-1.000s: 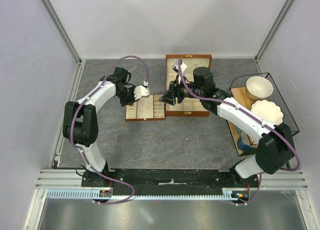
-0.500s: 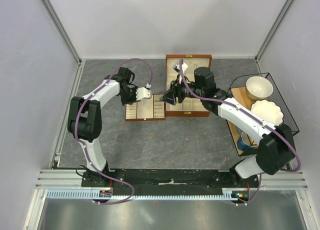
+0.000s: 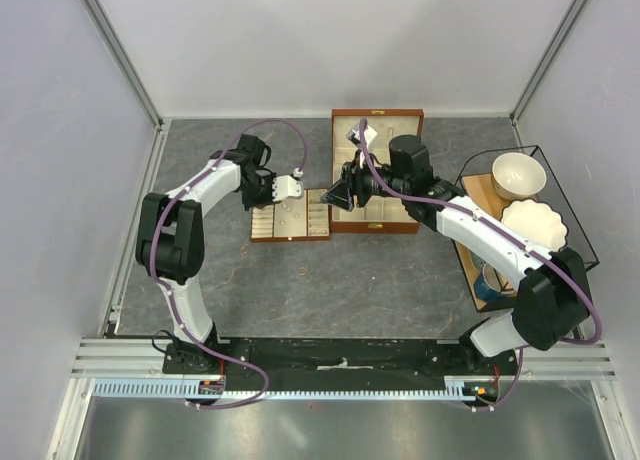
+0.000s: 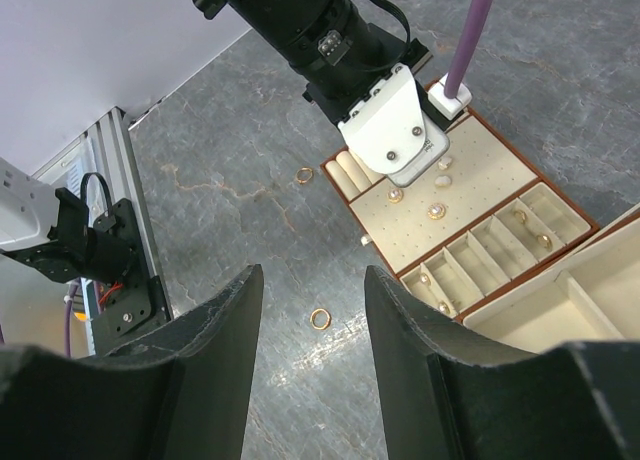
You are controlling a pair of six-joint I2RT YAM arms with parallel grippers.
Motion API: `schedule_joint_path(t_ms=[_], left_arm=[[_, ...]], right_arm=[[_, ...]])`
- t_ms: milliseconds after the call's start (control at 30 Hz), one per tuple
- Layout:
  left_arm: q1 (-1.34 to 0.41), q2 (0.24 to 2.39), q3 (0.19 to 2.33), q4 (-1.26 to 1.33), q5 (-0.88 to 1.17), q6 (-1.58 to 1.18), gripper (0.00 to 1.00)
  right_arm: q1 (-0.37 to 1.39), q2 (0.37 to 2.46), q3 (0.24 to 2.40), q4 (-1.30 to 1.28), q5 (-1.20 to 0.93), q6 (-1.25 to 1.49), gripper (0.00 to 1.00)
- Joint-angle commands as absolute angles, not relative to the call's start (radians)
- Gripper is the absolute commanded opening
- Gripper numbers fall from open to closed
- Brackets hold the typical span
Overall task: Organize the mixed jewelry
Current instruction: Place the jewelry in the compartment layer.
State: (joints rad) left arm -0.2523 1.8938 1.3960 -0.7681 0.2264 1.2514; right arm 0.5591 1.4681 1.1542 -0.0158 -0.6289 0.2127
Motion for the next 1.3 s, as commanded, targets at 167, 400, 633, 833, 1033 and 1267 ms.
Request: schedule_joint_path(t_ms=[167, 400, 633, 833, 1033, 1267], left_arm=[[-0.268, 1.855, 1.381, -0.747, 0.244, 1.281, 0.02], [-0.270, 1.835, 1.367, -0.747, 0.249, 1.281, 0.02], [-0.278, 1.842, 1.359, -0.747, 0.241, 1.282, 0.02], [-0.279, 1.821, 1.325, -0.747, 0.235, 1.289, 0.01], [-0.279, 1.801, 1.307, -0.749, 0.230, 1.292, 0.02], [-0.281, 1.824, 1.310, -0.747, 0.227, 1.290, 0.02]], right_arm=[[0.552, 1.434, 1.149, 0.037, -0.635, 0.213, 0.53], [0.552, 1.433, 1.144, 0.040, -0.637, 0.213, 0.52], [0.551, 1.427, 1.140, 0.041, -0.637, 0.210, 0.52], [0.551, 1.430, 1.140, 0.043, -0.641, 0.212, 0.52], [0.551, 1.434, 1.143, 0.044, -0.646, 0.215, 0.52], [0.549, 1.428, 1.141, 0.046, -0.646, 0.215, 0.52]])
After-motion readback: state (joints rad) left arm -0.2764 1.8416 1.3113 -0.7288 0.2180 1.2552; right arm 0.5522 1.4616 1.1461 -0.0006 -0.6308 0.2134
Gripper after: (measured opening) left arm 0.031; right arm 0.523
